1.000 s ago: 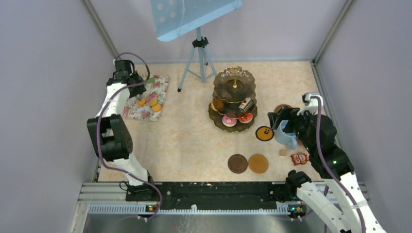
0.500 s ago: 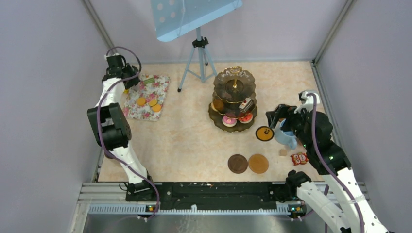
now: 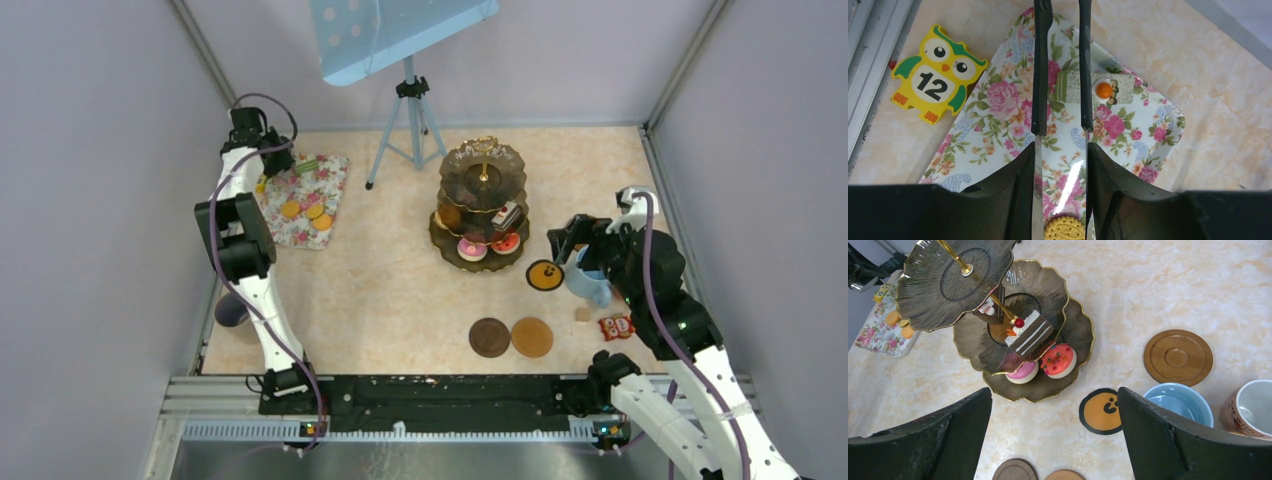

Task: Serve the afternoon tea

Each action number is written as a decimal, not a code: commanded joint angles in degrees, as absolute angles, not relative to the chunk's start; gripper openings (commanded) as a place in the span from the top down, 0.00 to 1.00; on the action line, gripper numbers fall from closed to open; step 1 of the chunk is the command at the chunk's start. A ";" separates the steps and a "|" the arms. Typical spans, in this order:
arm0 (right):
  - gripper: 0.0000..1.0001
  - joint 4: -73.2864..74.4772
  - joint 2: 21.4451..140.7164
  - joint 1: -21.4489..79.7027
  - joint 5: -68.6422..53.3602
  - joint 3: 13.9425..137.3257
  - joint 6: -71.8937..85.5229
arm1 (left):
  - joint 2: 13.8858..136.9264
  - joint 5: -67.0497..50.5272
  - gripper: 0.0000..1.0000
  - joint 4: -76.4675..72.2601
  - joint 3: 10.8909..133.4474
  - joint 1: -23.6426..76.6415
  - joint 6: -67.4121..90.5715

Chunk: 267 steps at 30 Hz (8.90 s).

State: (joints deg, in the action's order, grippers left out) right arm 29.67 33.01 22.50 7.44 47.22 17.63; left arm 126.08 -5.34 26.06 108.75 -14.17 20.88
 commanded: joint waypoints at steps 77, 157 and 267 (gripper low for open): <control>0.06 30.18 28.60 23.18 7.82 46.67 19.52 | 115.51 21.19 0.40 31.00 96.22 5.19 28.44; 0.07 30.75 28.65 23.19 7.53 49.66 19.69 | 77.96 -6.71 0.67 39.34 79.92 43.41 9.52; 0.07 29.71 26.64 23.19 3.60 44.83 21.89 | 94.15 28.48 0.07 25.01 52.90 26.09 42.49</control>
